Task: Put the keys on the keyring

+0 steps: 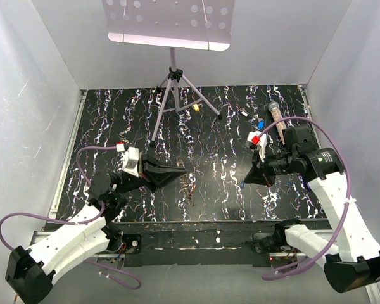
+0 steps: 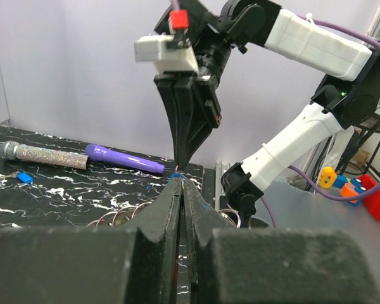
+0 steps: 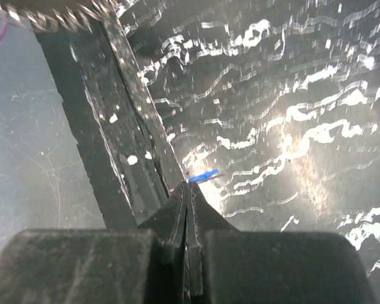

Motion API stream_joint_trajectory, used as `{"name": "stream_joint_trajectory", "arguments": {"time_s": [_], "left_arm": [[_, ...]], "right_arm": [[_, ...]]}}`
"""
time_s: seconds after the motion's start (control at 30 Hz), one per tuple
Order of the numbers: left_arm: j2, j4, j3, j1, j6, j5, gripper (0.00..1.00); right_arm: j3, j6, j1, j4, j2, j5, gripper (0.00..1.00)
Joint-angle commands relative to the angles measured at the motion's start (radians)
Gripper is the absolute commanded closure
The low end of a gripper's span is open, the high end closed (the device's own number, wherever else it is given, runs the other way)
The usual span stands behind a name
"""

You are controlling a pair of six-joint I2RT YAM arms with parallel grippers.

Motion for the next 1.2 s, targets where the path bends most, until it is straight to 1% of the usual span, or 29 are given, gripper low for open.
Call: {"name": "stream_joint_trajectory", "arguments": {"time_s": [0.0,0.17,0.3,0.33,0.37,0.43,0.6,0.7,0.77,0.97,1.0,1.17], "left_arm": [[-0.031,-0.061,0.026,0.004,0.052,-0.011,1.0],[-0.047,-0.123,0.032,0.004,0.093,0.011,1.0],[-0.071,-0.132,0.011,0.004,0.115,0.005,1.0],[-0.077,-0.133,0.009,0.005,0.121,0.008,1.0],[-0.077,-0.132,0.006,0.004,0.124,0.009,1.0],[-0.074,-0.126,0.0,0.005,0.139,0.014,1.0],[-0.053,-0.097,-0.012,0.004,0.149,0.038,1.0],[-0.051,-0.084,-0.021,0.004,0.144,0.051,1.0],[-0.06,-0.09,-0.027,0.005,0.152,0.049,1.0],[-0.085,-0.132,-0.034,0.005,0.189,0.046,1.0],[-0.087,-0.135,-0.034,0.004,0.193,0.046,1.0],[-0.088,-0.143,-0.032,0.004,0.204,0.051,1.0]], "right_arm": [[-0.087,-0.035,-0.055,-0.037,0.045,0.079,0.99],[-0.134,-0.059,-0.168,-0.043,0.202,0.191,0.99],[-0.133,-0.123,-0.288,-0.046,0.28,0.276,0.99],[-0.134,-0.137,-0.302,-0.043,0.297,0.296,0.99],[-0.14,-0.151,-0.349,-0.037,0.314,0.322,0.99],[-0.141,-0.16,-0.379,-0.048,0.395,0.357,0.99],[-0.102,-0.131,-0.382,-0.005,0.574,0.417,0.99],[-0.015,-0.094,-0.38,0.009,0.692,0.429,0.99],[0.031,-0.067,-0.37,0.034,0.743,0.431,0.99],[0.099,0.019,-0.315,0.161,0.822,0.425,0.99],[0.102,0.04,-0.287,0.182,0.832,0.417,0.99],[0.103,0.097,-0.258,0.268,0.872,0.411,0.99]]}}
